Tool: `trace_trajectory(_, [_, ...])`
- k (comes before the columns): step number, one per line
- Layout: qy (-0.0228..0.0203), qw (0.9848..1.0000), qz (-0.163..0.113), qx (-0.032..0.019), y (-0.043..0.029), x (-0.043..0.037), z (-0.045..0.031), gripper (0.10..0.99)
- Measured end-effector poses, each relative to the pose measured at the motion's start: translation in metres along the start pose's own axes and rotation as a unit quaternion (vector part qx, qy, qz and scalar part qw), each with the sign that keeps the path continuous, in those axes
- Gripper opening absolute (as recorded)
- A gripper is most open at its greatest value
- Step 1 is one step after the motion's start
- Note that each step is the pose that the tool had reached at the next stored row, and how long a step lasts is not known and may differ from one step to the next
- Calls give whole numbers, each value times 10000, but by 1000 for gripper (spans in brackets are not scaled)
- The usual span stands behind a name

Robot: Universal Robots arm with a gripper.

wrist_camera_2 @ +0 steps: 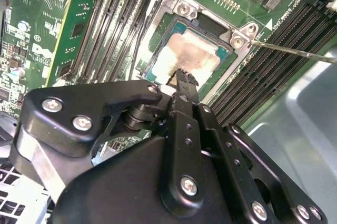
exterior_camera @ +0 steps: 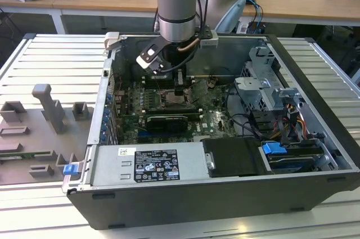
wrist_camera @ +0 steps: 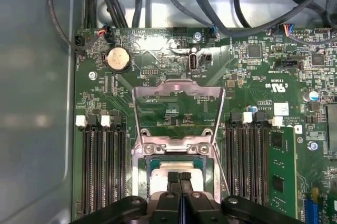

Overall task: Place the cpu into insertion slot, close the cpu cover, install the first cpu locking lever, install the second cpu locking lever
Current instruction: 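Close the cpu cover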

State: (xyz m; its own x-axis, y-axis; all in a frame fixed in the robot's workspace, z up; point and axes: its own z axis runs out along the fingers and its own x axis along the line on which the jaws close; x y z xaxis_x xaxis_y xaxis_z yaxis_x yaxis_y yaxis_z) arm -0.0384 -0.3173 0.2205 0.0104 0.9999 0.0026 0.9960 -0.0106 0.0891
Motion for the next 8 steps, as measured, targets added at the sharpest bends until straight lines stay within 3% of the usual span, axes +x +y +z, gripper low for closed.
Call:
trace_trajectory(5, [-1,10000,-1,11,39,0,-41,106])
trace_trajectory(8, [0,10000,0,10,45,1,-108,106])
